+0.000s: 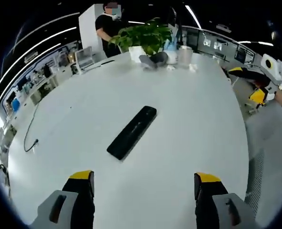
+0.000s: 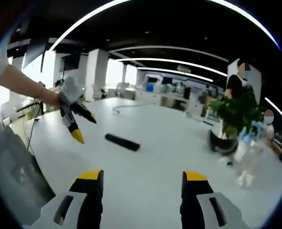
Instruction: Press the specified remote control buttons in sequence, fully releasing each button before pressing the next.
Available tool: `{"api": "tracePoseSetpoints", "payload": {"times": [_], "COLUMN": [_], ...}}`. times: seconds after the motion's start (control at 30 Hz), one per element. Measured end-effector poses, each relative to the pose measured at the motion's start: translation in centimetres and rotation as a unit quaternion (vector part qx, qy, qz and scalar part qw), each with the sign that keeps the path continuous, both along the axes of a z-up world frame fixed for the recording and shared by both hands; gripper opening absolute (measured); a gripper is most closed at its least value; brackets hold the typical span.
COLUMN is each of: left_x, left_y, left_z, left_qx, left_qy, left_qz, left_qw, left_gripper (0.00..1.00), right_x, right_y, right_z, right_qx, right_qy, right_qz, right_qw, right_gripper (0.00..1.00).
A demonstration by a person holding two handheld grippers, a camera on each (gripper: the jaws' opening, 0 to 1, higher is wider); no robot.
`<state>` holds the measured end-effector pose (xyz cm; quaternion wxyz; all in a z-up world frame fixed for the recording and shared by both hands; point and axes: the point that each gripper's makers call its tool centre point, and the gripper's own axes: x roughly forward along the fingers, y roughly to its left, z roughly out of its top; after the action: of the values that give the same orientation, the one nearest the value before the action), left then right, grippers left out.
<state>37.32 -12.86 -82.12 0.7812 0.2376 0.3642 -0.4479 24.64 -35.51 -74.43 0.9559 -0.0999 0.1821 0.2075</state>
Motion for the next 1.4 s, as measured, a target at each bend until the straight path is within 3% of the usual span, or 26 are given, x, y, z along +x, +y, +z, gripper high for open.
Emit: {"api": "tracePoseSetpoints", "payload": {"times": [0.27,0.4,0.57,0.77,0.87,0.97,1.13,1.33,1.4], "left_x": [0.8,1.3,2.0,1.6,1.5,2.2,3.1,2.7,2.9], "left_y": [-2.2,-2.1,-2.2,-1.4,-1.4,-1.4,-2.9,-3.9,-4.2], "left_z": [-1.7,-2.8,-3.5,-4.6,-4.6,-4.3,-3.7,-4.8,-4.5], "left_qx": [0.018,0.046,0.057,0.097,0.095,0.095,0.072,0.099,0.091], "left_qy": [0.034,0.046,0.057,0.050,0.054,0.039,0.034,0.036,0.039], "left_qz": [-0.042,-0.056,-0.060,-0.092,-0.093,-0.101,-0.101,-0.139,-0.136], "left_qw": [0.9983,0.9963,0.9949,0.9897,0.9897,0.9895,0.9917,0.9847,0.9858], "left_gripper": [0.81,0.77,0.76,0.75,0.75,0.75,0.74,0.67,0.64], "right_x": [-0.2,-0.1,-0.1,-0.7,-1.0,-1.2,-1.3,-1.2,-1.2], "right_y": [0.5,0.2,0.2,0.4,0.5,0.6,0.7,0.7,0.6], "right_z": [-0.5,-0.6,-0.7,-0.9,-1.1,-1.2,-1.5,-1.7,-1.7], "right_qx": [-0.007,0.000,-0.001,-0.001,0.000,-0.001,-0.002,-0.001,-0.002], "right_qy": [0.012,0.015,0.020,0.023,0.025,0.027,0.031,0.033,0.033], "right_qz": [0.014,0.007,0.007,0.005,0.003,0.002,0.002,0.000,-0.002], "right_qw": [0.9998,0.9999,0.9998,0.9997,0.9997,0.9996,0.9995,0.9995,0.9994], "right_gripper": [0.60,0.60,0.58,0.57,0.57,0.56,0.55,0.54,0.53]}}
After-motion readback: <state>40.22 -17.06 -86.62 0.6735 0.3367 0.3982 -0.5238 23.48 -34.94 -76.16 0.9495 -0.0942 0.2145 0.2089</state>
